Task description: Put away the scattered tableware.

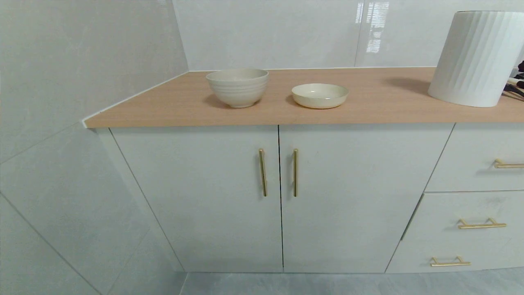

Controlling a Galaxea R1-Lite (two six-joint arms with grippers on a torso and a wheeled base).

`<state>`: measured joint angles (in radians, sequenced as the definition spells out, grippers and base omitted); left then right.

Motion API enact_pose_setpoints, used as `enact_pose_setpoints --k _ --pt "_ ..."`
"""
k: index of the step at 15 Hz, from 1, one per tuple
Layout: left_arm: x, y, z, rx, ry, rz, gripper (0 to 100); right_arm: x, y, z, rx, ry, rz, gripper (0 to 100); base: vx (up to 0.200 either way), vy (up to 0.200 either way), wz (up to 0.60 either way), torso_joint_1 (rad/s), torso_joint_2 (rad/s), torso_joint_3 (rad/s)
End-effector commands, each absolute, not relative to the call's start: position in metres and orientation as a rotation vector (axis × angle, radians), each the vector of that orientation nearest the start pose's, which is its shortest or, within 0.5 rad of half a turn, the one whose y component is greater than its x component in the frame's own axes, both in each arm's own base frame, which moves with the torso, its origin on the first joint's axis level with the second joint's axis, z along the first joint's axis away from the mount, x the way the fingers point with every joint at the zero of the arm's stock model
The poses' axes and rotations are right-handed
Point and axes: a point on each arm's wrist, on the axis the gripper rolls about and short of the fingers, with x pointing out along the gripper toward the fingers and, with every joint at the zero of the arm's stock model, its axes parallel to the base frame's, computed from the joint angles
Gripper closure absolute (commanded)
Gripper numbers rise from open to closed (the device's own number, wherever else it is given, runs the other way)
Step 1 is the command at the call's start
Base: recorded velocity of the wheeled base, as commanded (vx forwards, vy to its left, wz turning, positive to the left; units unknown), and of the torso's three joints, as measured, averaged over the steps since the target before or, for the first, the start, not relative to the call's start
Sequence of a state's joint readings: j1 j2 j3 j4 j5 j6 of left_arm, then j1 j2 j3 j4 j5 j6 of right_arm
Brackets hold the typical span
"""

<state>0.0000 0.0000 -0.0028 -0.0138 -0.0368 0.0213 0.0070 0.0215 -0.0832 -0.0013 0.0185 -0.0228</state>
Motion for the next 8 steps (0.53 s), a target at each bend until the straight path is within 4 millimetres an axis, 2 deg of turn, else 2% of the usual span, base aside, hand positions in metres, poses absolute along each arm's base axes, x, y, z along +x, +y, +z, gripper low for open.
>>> enact_pose_setpoints --k 1,3,4,6,8 --pt "-0.023 -0.001 0.078 0.022 -0.019 -0.037 0 -0.010 0.002 0.156 -0.027 0.024 0.132 0 0.000 0.000 0.00 0.000 0.00 0.000" --pt "-0.023 -0.001 0.077 0.022 -0.017 -0.037 0 0.035 0.005 0.179 -0.008 0.220 0.207 0 0.000 0.000 0.00 0.000 0.00 0.000" --pt "-0.023 -0.001 0.078 0.022 -0.017 -0.037 0 0.076 0.009 0.197 -0.001 0.315 0.256 0 0.000 0.000 0.00 0.000 0.00 0.000" --pt "-0.023 -0.001 0.077 0.022 -0.016 -0.037 0 0.125 0.033 0.218 -0.021 0.343 0.408 0 0.000 0.000 0.00 0.000 0.00 0.000" --pt "-0.023 -0.001 0.078 0.022 -0.017 -0.037 0 0.168 0.065 0.226 -0.036 0.392 0.501 0 0.000 0.000 0.00 0.000 0.00 0.000"
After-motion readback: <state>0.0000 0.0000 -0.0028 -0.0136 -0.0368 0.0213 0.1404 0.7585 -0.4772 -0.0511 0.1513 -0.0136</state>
